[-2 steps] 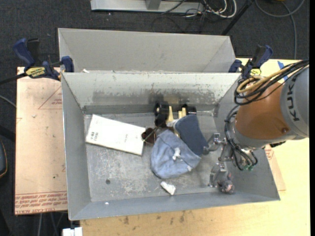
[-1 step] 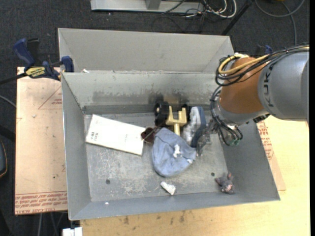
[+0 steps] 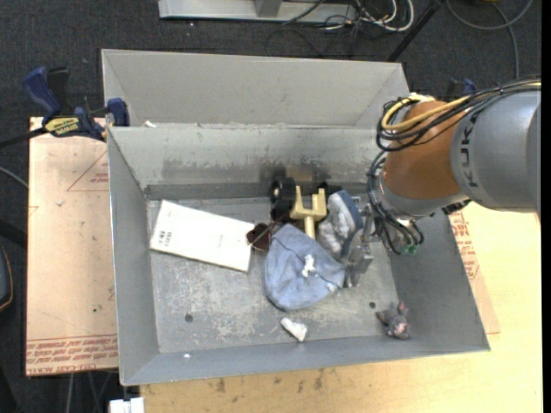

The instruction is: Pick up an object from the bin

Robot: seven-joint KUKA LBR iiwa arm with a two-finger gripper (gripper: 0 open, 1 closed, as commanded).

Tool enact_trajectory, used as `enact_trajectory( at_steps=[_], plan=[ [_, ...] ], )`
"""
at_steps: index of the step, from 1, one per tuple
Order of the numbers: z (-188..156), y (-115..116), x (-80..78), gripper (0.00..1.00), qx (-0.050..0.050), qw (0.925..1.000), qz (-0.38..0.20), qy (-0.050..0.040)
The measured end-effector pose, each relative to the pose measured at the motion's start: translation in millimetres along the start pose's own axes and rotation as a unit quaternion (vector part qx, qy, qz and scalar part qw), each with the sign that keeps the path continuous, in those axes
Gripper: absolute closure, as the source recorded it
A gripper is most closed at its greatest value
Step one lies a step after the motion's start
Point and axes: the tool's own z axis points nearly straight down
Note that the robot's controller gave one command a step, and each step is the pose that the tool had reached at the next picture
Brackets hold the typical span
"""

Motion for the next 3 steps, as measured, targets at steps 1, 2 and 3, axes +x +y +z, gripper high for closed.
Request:
enact_trajectory(
  at_steps=[1, 2, 3],
  plan=[
    [0.0, 0.0, 0.0, 0.0, 0.0, 1.0, 0.0, -0.0001],
    [-2.5, 39.2, 50.6, 1.0, 0.001, 0.9987, 0.051, -0.0022],
    [-2.5, 39.3, 50.6, 1.0, 0.001, 0.9987, 0.051, -0.0022]
  ],
)
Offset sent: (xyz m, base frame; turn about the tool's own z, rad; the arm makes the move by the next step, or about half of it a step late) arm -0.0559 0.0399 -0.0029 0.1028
